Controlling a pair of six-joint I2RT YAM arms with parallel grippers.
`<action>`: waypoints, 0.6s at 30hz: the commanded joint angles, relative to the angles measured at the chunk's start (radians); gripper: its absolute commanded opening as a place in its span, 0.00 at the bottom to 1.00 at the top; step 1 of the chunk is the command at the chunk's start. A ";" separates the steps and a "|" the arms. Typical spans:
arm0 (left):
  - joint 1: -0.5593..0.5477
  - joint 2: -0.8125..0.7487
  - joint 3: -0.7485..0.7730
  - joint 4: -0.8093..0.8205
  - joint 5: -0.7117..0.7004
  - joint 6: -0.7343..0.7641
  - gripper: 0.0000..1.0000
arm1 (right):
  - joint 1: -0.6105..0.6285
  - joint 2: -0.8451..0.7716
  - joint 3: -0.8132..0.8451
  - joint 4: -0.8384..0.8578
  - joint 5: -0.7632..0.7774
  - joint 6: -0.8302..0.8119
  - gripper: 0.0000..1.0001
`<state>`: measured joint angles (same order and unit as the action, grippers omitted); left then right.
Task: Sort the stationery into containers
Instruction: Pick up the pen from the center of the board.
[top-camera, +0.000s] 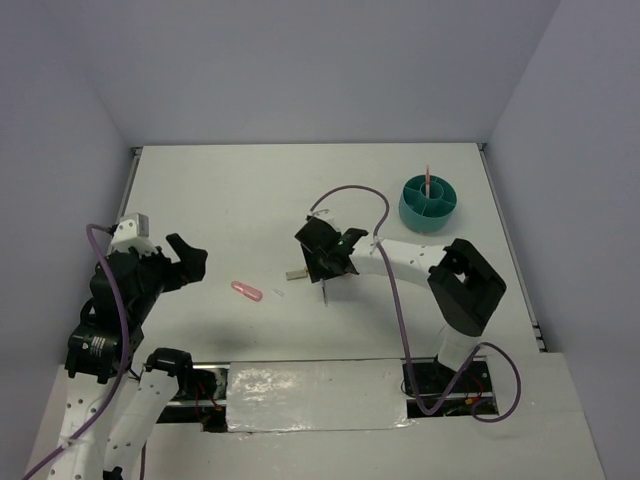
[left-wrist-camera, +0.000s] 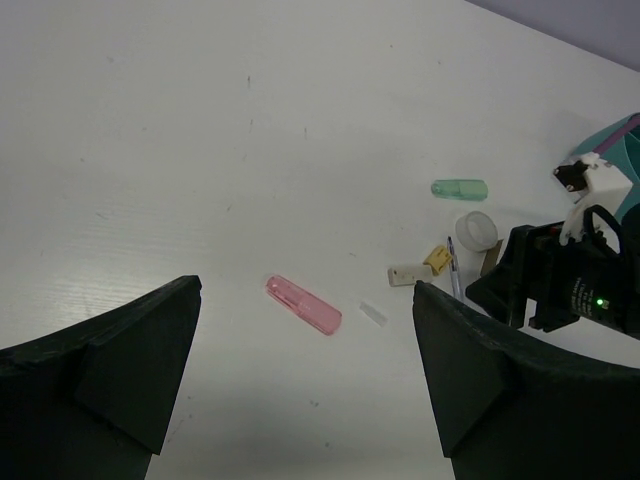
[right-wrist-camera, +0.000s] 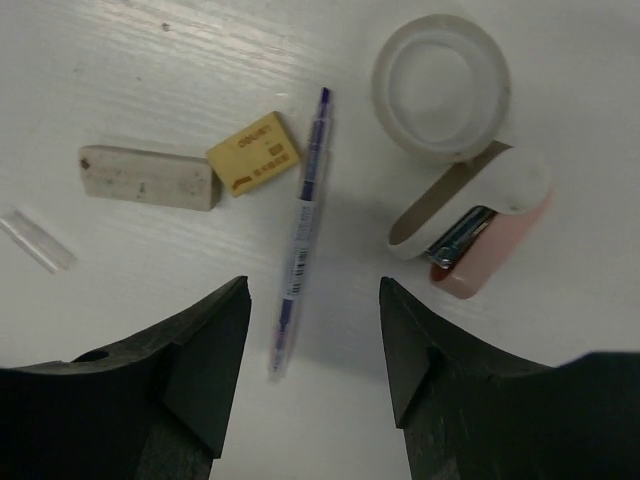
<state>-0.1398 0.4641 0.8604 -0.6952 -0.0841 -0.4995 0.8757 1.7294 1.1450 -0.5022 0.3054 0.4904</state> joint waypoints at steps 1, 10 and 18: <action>0.006 -0.021 0.008 0.046 0.029 0.018 0.99 | 0.032 0.035 0.071 -0.001 -0.034 0.008 0.61; 0.006 -0.113 -0.001 0.057 0.026 0.015 0.99 | 0.032 0.150 0.082 -0.012 -0.005 0.008 0.54; 0.006 -0.097 -0.001 0.059 0.041 0.019 0.99 | 0.008 0.168 0.039 0.036 -0.067 0.000 0.43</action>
<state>-0.1394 0.3565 0.8593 -0.6800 -0.0624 -0.4992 0.8989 1.8767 1.2011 -0.4908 0.2691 0.4885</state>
